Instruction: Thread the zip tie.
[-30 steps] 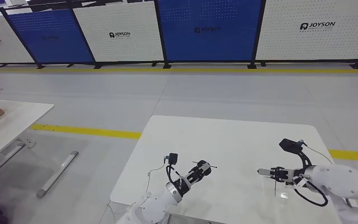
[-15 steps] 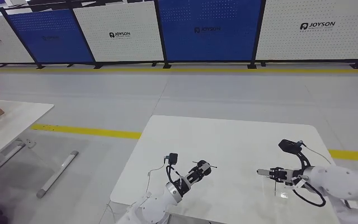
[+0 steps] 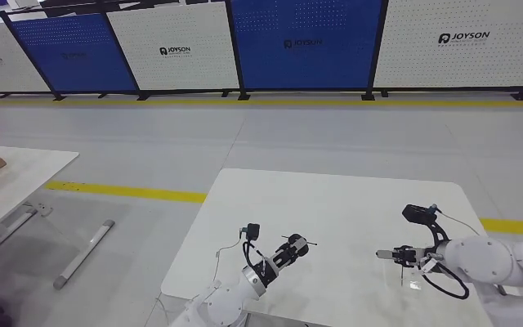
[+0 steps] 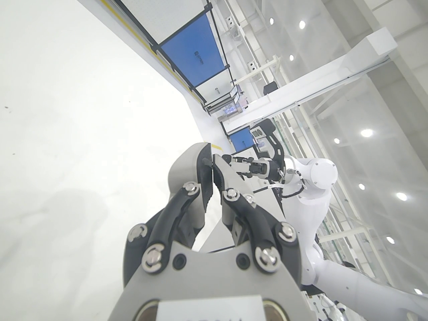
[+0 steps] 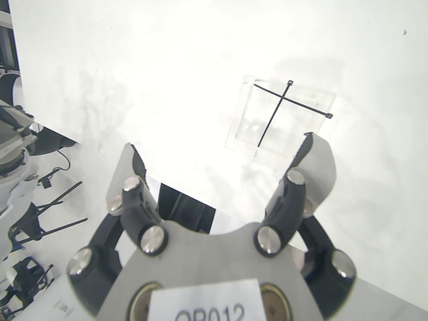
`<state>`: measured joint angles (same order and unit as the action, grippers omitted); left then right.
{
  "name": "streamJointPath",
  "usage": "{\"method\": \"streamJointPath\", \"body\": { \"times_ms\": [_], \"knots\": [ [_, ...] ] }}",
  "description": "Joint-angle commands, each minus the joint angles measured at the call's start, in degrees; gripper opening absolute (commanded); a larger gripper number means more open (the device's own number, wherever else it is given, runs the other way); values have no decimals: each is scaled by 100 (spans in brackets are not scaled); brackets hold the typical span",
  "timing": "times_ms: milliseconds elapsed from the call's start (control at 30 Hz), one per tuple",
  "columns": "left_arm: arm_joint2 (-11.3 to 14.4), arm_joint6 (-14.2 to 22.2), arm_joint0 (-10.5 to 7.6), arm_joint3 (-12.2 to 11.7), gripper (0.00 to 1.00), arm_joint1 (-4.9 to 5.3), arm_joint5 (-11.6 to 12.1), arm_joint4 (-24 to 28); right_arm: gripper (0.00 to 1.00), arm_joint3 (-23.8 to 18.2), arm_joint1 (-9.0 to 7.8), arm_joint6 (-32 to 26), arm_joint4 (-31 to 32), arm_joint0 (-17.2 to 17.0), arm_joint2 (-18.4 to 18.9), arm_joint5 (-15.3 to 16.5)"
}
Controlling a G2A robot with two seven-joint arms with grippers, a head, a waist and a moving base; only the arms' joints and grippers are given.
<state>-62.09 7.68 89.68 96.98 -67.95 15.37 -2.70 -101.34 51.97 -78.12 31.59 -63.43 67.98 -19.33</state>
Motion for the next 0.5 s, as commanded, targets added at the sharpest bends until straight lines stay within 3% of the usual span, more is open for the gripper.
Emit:
{"method": "streamJointPath", "body": {
  "times_ms": [0, 100, 133, 167, 200, 233, 267, 467],
  "knots": [
    [0, 0, 0, 0, 0, 0, 0, 0, 100, 117, 3, 150, 176, -34, -66, -13],
    [0, 0, 0, 0, 0, 0, 0, 0, 100, 245, 25, 103, 289, 49, -170, -15],
    [0, 0, 0, 0, 0, 0, 0, 0, 92, 274, 31, 87, 312, 73, -188, -15],
    [0, 0, 0, 0, 0, 0, 0, 0, 59, 306, 37, 73, 322, 91, -196, -15],
    [0, 0, 0, 0, 0, 0, 0, 0, 57, 335, 44, 53, 319, 109, -190, -15],
    [0, 0, 0, 0, 0, 0, 0, 0, 61, 347, 46, 31, 319, 116, -182, -15],
    [0, 0, 0, 0, 0, 0, 0, 0, 49, 353, 47, 8, 324, 119, -173, -15],
    [0, 0, 0, 0, 0, 0, 0, 0, 35, 439, 72, -152, 591, 71, -34, -15]
  ]
}}
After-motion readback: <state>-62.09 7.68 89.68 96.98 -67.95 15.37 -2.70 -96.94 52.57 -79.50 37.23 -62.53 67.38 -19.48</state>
